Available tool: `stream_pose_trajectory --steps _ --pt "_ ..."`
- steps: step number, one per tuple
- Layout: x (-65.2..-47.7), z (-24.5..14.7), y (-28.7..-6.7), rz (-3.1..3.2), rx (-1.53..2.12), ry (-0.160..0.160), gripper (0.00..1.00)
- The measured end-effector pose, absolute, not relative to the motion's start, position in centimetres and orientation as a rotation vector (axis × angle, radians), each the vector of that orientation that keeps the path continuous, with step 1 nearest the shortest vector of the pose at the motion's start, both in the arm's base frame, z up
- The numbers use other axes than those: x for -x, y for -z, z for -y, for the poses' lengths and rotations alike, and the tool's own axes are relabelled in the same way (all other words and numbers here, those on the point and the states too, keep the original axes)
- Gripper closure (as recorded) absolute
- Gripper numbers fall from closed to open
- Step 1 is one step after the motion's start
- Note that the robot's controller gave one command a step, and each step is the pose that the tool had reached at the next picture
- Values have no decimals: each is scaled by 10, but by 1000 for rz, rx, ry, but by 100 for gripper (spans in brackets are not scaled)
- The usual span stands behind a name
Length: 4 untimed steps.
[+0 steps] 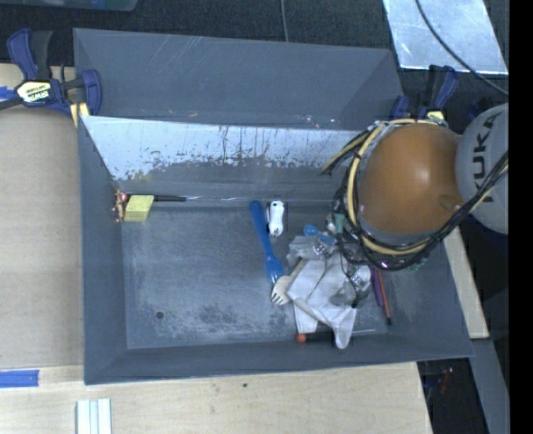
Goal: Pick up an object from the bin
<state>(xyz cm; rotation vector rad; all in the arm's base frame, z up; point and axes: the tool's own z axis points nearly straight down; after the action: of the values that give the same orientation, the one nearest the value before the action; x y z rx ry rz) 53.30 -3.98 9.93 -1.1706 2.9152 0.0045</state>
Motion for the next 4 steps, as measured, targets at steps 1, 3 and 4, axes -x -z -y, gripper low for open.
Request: stream_pose_trajectory --steps 1,3,4 --pt "-575 39 -71 -2866 1260 6 0" --pt "-553 37 -73 -2672 1621 7 100" --pt "-553 37 -83 -2673 1621 6 100"
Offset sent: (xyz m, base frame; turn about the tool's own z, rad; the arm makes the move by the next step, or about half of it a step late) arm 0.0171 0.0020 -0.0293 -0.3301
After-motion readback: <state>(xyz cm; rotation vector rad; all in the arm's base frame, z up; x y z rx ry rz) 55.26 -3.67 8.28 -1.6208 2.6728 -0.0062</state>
